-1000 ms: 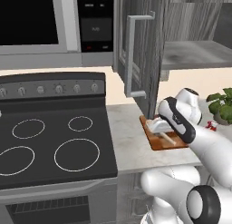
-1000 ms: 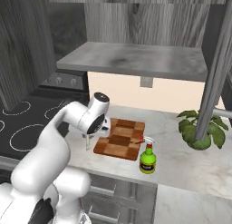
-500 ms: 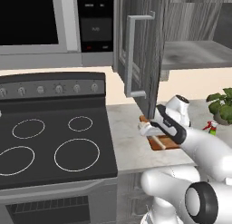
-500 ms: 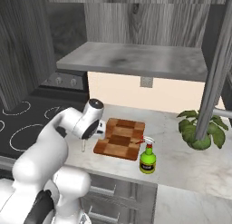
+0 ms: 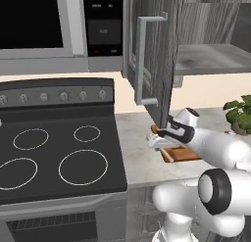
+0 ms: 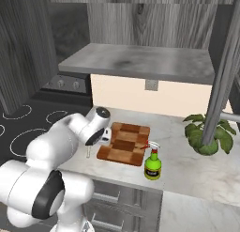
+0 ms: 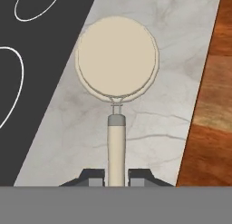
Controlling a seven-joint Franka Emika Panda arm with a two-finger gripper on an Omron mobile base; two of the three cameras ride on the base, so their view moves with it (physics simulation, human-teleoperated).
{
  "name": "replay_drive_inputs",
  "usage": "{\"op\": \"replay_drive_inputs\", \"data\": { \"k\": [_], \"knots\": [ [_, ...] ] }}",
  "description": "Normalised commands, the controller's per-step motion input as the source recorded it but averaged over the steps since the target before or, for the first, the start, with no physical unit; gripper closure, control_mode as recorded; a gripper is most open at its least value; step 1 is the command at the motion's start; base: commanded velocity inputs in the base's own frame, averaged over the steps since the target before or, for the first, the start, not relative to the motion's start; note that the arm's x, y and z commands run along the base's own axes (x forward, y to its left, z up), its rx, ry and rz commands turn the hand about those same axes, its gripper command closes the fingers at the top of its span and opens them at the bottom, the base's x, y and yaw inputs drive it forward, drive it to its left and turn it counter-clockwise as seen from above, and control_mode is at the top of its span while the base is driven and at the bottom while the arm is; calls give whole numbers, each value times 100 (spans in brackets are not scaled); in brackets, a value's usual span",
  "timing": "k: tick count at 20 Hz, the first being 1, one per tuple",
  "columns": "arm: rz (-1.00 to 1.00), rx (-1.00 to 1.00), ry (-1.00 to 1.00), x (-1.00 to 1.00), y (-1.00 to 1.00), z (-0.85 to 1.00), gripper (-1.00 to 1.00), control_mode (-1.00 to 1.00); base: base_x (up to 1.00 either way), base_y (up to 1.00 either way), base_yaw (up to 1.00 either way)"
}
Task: Grab the spray bottle from the cabinet, then place it next to the cutting board for sanitizing. Then grab the dish brush from the countertop next to the sink and place it next to the cutting board.
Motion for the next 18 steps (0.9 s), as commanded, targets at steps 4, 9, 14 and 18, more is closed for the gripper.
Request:
{"op": "replay_drive_inputs", "data": {
  "k": [4, 9, 14, 18],
  "knots": [
    [-1, 2, 0, 16, 9, -27, 100, -100, 0, 0, 0],
    [-3, 1, 0, 15, 9, -23, 100, -100, 0, 0, 0],
    [-1, 0, 0, 15, 2, -27, 100, -100, 0, 0, 0],
    [0, 0, 0, 11, 0, -24, 100, -100, 0, 0, 0]
  ]
}}
